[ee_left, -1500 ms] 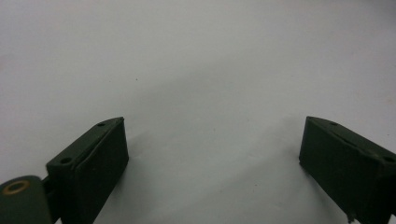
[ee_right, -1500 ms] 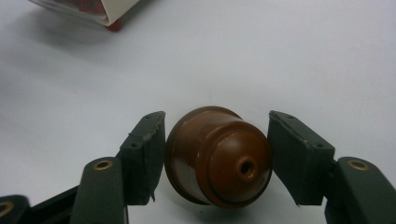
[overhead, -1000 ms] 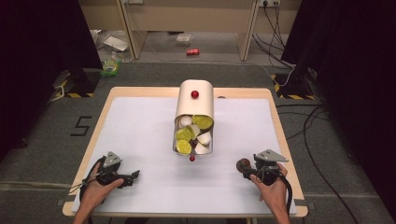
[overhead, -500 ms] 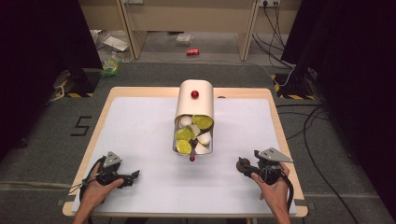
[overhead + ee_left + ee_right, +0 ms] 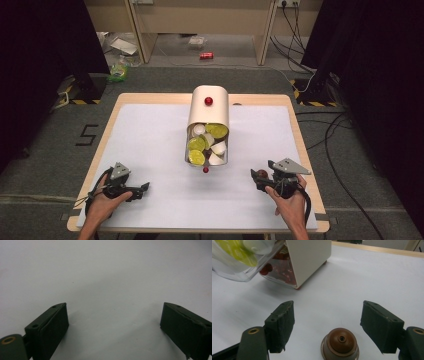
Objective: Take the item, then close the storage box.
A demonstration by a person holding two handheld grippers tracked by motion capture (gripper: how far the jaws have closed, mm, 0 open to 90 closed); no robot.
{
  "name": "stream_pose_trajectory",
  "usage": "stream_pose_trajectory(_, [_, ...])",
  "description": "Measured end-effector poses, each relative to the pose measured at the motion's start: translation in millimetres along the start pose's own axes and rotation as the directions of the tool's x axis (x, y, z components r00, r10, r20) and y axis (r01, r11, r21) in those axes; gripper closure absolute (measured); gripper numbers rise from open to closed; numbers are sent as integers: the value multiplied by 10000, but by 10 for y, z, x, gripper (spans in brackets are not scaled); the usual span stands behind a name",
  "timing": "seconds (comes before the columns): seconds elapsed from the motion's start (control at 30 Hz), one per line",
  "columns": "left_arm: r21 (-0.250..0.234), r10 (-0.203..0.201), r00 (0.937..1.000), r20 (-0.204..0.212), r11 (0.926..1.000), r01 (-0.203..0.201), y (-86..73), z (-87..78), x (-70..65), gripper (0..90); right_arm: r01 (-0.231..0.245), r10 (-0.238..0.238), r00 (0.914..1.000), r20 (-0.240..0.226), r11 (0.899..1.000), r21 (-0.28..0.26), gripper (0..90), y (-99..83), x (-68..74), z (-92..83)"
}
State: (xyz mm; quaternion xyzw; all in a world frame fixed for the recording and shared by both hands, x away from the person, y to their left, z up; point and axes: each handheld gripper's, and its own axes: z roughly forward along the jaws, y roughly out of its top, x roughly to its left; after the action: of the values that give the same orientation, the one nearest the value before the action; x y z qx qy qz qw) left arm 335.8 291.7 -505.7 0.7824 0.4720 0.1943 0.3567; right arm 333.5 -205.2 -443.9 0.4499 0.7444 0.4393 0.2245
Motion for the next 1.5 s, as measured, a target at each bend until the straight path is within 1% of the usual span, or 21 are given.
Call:
stream_pose_trajectory(0.23, [-7, 0, 10000, 4, 10000, 0, 0, 0, 0, 72, 45, -47, 9998, -183, 9999, -112, 260, 33, 92, -6])
stream_pose_trajectory(0.37, [-7, 0, 10000, 6, 10000, 0, 0, 1, 0, 72, 47, -56, 9992, -408, 9998, -211, 260, 58, 154, -5])
stream_pose_trajectory(0.6, [-6, -1, 10000, 6, 10000, 1, 0, 1, 0, 72, 236, -255, 9975, -659, 9993, -293, 259, 95, 272, -3])
stream_pose_trajectory(1.1, [-15, -11, 10000, 6, 10000, 11, 0, 1, -1, 72, 494, -547, 9932, -1028, 9973, -536, 257, 153, 446, -30])
stream_pose_trajectory(1.17, [-15, -7, 10000, 6, 10000, 7, -1, 1, -1, 72, 582, -638, 9924, -1050, 9968, -552, 257, 161, 466, -33])
stream_pose_trajectory(1.5, [-10, -6, 10000, 10, 10000, 6, 0, 0, 0, 72, 762, -835, 9879, -1308, 9953, -599, 257, 192, 565, 30])
